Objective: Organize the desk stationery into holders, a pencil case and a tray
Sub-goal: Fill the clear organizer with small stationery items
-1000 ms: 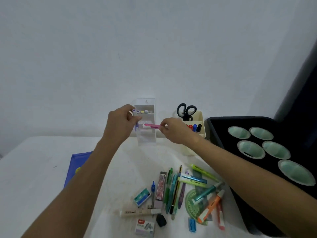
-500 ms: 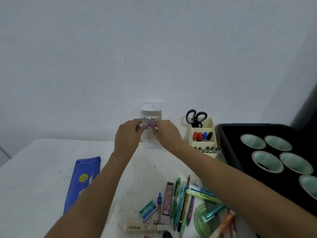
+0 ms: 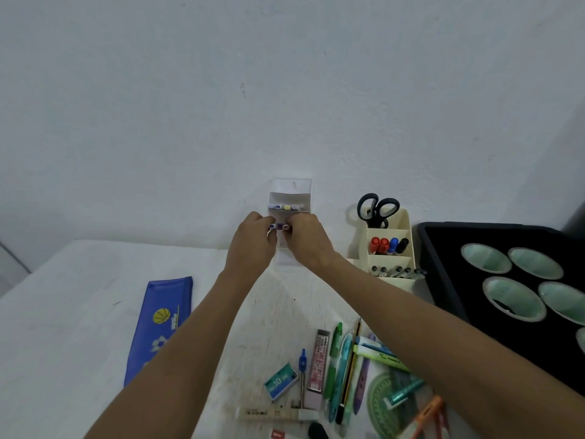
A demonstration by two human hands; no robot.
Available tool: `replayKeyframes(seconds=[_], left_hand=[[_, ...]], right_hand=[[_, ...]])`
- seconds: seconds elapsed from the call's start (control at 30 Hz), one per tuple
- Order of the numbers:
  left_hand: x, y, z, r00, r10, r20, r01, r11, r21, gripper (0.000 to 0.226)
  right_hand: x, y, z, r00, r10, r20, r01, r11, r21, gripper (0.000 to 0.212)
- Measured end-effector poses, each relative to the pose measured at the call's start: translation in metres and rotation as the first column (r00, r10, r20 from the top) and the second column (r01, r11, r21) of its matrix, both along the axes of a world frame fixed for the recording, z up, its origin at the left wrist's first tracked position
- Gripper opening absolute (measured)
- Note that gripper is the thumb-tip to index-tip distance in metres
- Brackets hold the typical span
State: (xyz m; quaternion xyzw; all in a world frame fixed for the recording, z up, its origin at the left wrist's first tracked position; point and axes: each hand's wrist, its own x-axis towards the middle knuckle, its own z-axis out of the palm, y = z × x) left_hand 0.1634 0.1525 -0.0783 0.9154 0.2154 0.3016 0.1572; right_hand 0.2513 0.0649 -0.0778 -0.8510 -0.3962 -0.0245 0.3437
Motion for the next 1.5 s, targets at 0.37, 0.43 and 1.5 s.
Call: replayKeyframes(seconds=[0.37,0.43,1.5], left_hand=[[0.002,0.000,-0.005,0.999,-0.018,0.030,0.018,1.000,-0.015,0.013],[0.000,-0.001,-0.006,0.999,-0.023,0.045,0.024,0.999,-0.022,0.016],[-0.014,-0.157,-0.041,0.752,-0.514,-0.413,0.492,0.854,-0.169,0.027]], right_hand=[[-0.001,0.002,-0.002,0.999,0.036,-0.001,-0.036,0.999,0.015,0.017],[-0.001,-0.001,-0.001,0.999,0.039,-0.010,-0.039,0.999,0.008,0.015],[-0.011,-0.235,-0.021,0.987,-0.110,-0.113,0.020,0.797,-0.603,0.015]])
